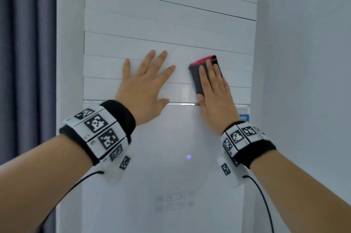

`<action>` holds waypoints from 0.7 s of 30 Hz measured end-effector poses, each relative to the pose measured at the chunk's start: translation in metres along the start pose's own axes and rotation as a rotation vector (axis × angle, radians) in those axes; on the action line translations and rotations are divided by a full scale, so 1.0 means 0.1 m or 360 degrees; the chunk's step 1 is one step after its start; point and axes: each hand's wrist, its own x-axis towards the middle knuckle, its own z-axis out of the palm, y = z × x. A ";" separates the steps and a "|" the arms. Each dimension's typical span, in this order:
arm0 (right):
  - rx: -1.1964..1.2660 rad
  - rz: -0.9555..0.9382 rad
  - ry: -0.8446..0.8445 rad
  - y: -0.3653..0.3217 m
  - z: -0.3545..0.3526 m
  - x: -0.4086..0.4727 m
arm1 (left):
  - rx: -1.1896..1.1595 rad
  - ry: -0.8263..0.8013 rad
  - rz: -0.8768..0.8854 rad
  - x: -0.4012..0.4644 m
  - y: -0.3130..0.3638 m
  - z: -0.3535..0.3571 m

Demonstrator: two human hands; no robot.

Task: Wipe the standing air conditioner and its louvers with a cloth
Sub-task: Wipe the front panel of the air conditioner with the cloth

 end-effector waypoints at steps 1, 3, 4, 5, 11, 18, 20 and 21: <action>-0.0004 0.0050 0.0003 0.11 -0.03 -0.04 | 0.0002 0.0005 0.0005 0.00 0.01 0.00; 0.0022 0.0235 0.0007 0.26 -0.07 -0.11 | 0.0016 0.0013 0.0014 -0.02 0.00 0.02; 0.0033 0.0319 0.0011 0.28 -0.08 -0.14 | 0.0015 0.0020 0.0015 -0.02 0.00 0.03; 0.0039 0.0375 0.0021 0.27 -0.07 -0.14 | 0.0013 0.0020 0.0011 -0.02 0.00 0.04; 0.0078 0.0135 0.0007 -0.38 0.05 0.07 | -0.0083 -0.0003 0.0037 -0.02 -0.03 -0.02; 0.0074 0.0159 0.0007 -0.26 0.01 0.03 | 0.0093 0.0081 0.0009 -0.45 -0.68 -0.16; 0.0103 0.0373 0.0026 -0.21 -0.01 0.00 | 0.0093 0.0078 -0.0069 -0.53 -0.90 -0.21; 0.0106 0.0456 0.0047 -0.25 0.00 0.01 | 0.0077 0.0072 -0.0104 -0.55 -0.99 -0.23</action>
